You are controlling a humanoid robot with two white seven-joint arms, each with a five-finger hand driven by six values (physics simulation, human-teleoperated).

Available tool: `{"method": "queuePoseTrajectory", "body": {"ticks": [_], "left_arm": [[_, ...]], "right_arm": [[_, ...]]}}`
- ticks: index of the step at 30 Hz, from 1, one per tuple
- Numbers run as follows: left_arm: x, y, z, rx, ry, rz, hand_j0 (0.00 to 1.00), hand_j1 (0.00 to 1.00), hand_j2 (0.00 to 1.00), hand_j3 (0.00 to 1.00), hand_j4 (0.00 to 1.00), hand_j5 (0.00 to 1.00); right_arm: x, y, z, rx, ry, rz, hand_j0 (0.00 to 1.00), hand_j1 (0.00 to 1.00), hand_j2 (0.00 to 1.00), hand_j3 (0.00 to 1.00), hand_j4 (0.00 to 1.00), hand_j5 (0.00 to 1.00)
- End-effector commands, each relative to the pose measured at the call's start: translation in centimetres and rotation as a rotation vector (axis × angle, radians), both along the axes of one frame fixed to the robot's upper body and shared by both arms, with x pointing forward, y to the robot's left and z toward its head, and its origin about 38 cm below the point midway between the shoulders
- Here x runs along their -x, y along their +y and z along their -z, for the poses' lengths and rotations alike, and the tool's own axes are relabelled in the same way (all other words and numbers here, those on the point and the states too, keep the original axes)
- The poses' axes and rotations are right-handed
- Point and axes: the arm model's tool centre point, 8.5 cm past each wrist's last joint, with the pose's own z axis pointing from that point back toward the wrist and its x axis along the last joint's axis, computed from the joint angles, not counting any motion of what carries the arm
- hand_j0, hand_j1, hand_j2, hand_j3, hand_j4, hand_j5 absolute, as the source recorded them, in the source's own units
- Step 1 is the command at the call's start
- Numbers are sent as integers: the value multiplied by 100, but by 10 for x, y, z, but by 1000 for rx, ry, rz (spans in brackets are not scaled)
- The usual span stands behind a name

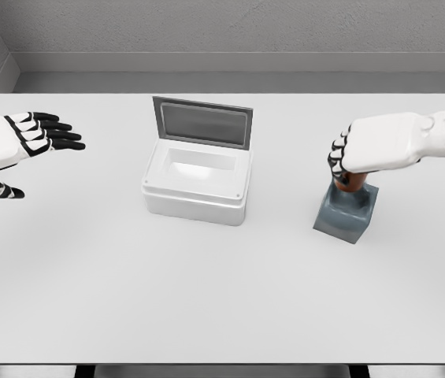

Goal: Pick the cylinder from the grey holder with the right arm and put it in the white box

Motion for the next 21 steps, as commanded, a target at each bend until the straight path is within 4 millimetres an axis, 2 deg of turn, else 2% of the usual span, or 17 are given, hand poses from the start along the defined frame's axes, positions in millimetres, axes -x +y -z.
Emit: {"method": "queuePoseTrajectory", "body": {"ticks": [1, 17, 21], "left_arm": [[0, 0, -1, 7, 1, -2, 100, 100, 100, 100, 100, 100], [-1, 0, -6, 5, -13, 0, 100, 100, 100, 100, 100, 100], [-1, -1, -5, 7, -13, 0, 100, 100, 100, 100, 100, 100]], "right_arm": [[0, 1, -1, -6, 0, -1, 45, 45, 45, 45, 45, 45], [-9, 47, -16, -38, -41, -102, 45, 45, 45, 45, 45, 45], [-20, 56, -16, -51, -39, -101, 45, 45, 45, 45, 45, 45]]}}
